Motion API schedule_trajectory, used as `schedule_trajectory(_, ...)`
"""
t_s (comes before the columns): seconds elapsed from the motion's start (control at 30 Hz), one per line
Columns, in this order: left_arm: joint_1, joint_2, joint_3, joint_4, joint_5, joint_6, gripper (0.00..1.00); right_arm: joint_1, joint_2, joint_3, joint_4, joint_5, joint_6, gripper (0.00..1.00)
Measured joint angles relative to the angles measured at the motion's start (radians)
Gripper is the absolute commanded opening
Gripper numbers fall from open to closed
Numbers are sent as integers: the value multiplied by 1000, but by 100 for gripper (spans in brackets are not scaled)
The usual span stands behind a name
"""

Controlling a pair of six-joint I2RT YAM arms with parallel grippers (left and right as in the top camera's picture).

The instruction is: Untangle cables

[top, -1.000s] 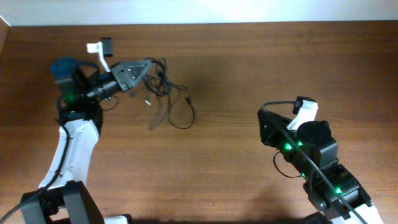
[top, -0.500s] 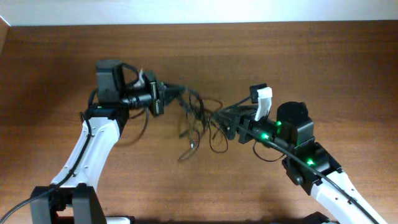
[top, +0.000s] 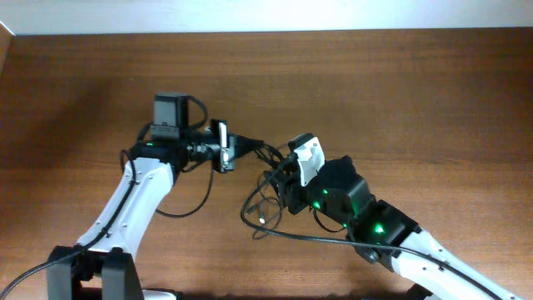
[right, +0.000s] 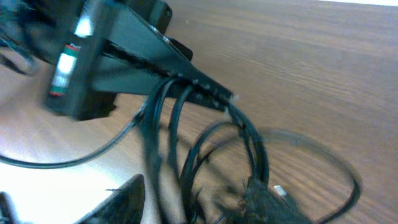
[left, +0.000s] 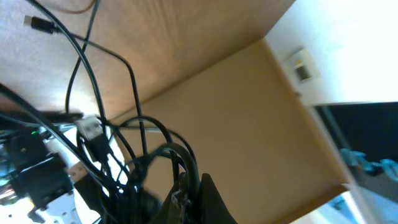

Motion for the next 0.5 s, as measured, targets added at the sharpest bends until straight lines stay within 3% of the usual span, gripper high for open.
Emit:
schedule_trajectory(0.03,-17,0,0,0,-2,0,0,0,13,2,-1,3,-5,4)
schedule_trajectory(0.1,-50,0,0,4,-17,40,0,0,20,24,-11,3,-11,4)
schedule_trajectory(0.2,-63,0,2,30,-21,213,1,0,21,76,-32,4,-10,4)
schedule_trajectory(0.23,-66,-1,8,46,-19,336,7,0,26,99,-41,2,-10,4)
schedule_trajectory(0.3,-66,-7,14,49,-24,482,0,0,29,119,-58,-14,-10,4)
schedule_trajectory(0.37,-69,-19,17,44,-44,700,0,-6,29,142,-107,-24,-9,4)
schedule_trajectory(0.47,-73,-30,24,10,-71,873,1,-50,11,175,-217,-55,-10,4)
schedule_trajectory(0.5,-73,-38,28,-3,-81,903,20,-67,2,176,-231,-72,-10,4)
